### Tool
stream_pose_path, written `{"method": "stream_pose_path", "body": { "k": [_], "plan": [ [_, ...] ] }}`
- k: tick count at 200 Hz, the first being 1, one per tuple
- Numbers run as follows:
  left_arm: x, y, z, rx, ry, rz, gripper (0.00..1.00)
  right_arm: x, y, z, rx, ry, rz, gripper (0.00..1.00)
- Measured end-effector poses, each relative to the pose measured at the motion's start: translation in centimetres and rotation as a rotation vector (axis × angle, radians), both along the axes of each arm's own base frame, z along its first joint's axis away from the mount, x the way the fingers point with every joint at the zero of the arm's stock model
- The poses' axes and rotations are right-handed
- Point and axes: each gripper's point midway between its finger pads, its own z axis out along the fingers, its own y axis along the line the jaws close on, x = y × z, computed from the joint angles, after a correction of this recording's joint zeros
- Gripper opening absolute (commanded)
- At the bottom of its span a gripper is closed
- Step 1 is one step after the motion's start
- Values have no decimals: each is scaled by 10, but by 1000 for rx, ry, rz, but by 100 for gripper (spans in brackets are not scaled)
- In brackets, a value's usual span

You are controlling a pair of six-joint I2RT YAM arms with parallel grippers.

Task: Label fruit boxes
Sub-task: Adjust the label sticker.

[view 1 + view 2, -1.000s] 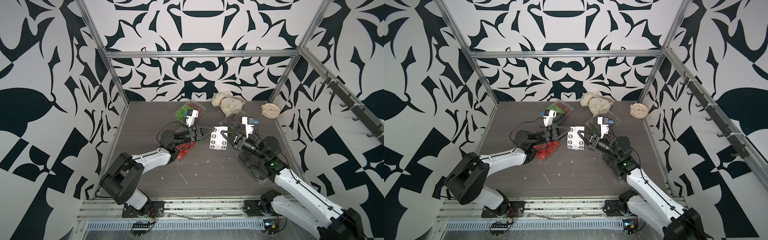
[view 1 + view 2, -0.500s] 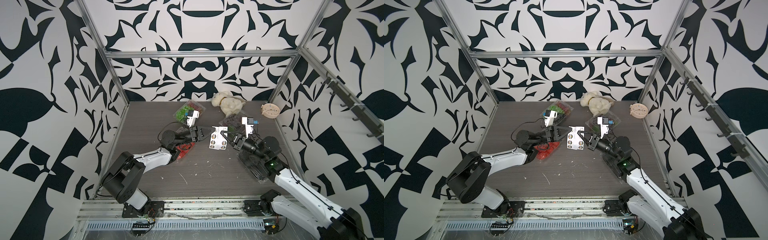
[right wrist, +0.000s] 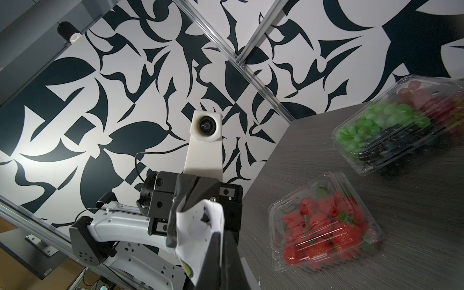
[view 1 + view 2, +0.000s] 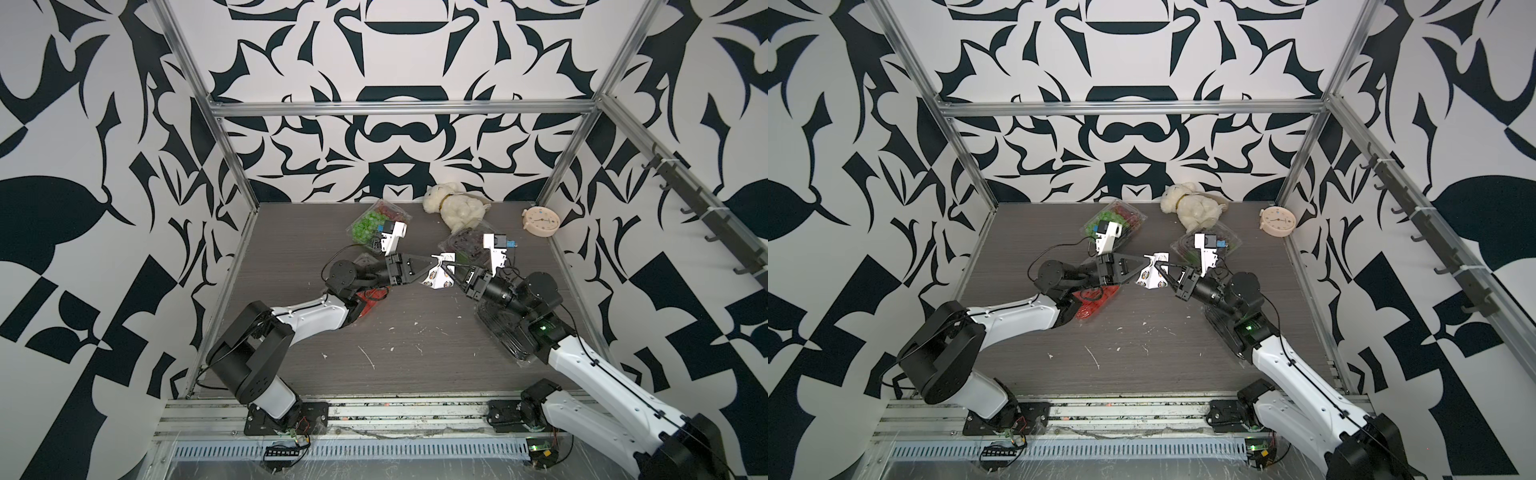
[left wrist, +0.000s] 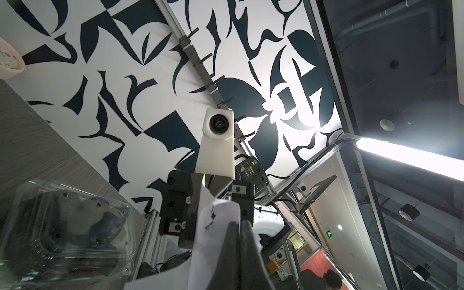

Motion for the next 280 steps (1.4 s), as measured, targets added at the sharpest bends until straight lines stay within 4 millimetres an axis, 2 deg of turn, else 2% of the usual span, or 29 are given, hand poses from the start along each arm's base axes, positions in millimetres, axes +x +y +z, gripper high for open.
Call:
{"method": "stream_pose_path", "body": {
  "k": [85,163,193,211,221,225,229,259,280],
  "plan": [
    [-6,-9,3,3,-14,-39,0,0,1,1,3,-11,9,0],
    [-4,-12,-1,13,-6,-42,0,3,4,0,-1,-14,19,0],
    [-2,-10,-1,12,-7,-34,0,3,3,-3,-22,-13,4,25],
    [6,-2,-2,10,-4,-3,0,3,-2,-10,-58,4,-30,40],
    [13,5,-6,14,5,25,0,1,-6,-12,-77,13,-52,45],
    [16,7,-8,15,11,38,0,0,-8,-11,-87,6,-59,54],
    [19,10,-10,18,15,49,0,0,-9,-11,-88,15,-66,56],
    [33,19,-19,25,42,104,0,-3,-18,-1,-128,-9,-113,53],
    [35,18,-21,27,46,113,0,-2,-20,4,-138,-13,-131,35]
  ]
}}
